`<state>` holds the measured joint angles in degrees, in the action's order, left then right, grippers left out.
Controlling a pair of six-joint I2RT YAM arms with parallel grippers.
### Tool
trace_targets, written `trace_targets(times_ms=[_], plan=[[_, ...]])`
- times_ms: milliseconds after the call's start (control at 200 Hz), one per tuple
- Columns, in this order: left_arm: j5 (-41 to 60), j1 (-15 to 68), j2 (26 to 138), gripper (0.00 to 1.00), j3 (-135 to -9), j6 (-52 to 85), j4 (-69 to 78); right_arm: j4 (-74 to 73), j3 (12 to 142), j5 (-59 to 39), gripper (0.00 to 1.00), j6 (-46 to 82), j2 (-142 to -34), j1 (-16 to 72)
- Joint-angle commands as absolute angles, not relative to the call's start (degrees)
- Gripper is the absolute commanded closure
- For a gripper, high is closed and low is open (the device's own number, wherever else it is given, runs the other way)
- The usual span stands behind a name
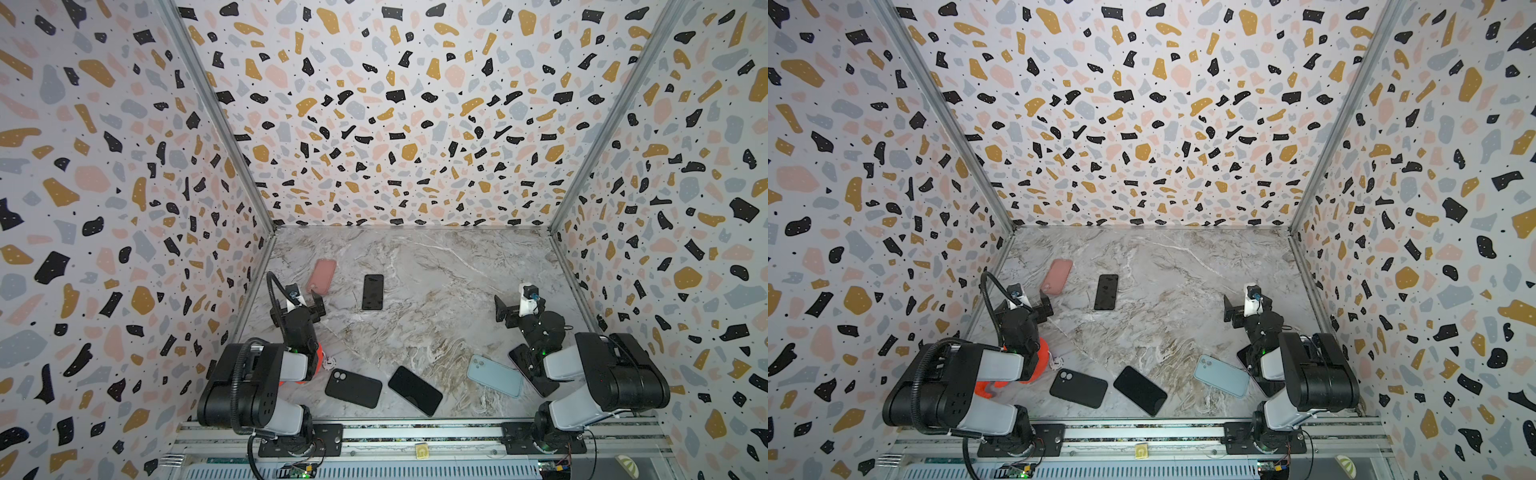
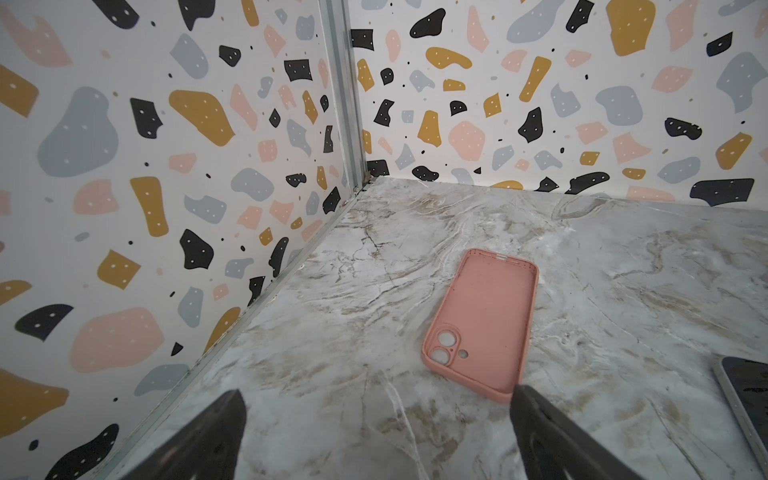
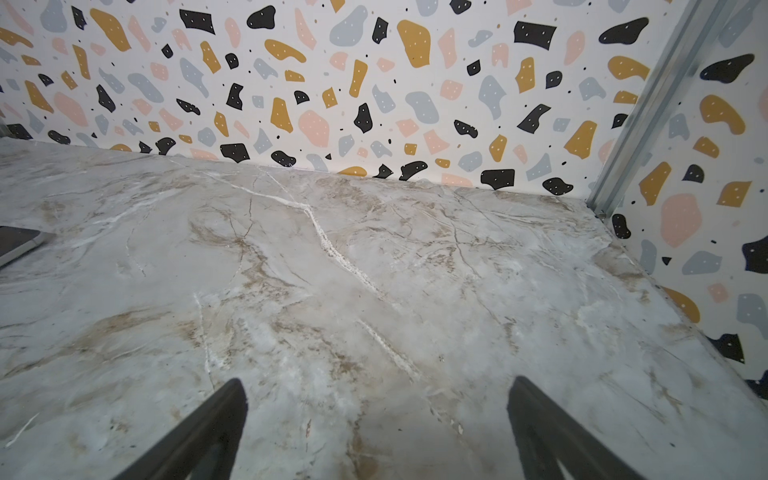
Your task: Put the phone into the phone case
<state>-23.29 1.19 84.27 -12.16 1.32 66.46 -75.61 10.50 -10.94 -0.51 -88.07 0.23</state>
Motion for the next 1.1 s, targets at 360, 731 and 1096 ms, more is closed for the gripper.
trace_targets(times_ms=[360,731,1096], plan=[[-24.26,1.41,83.44,0.00,-12.39,1.58,68.99,-76.75,10.80,-10.82,0.01,-0.86,-86.82,0.68],[-24.28,1.41,83.45,0.00,-12.48,1.58,68.74,-74.35,11.71,-8.95,0.01,-1.12,-87.03,1.37],[-27.28,1.50,79.12,0.00,-24.45,3.48,41.92,-74.64,11.36,-8.56,0.01,-1.29,-86.75,1.74]])
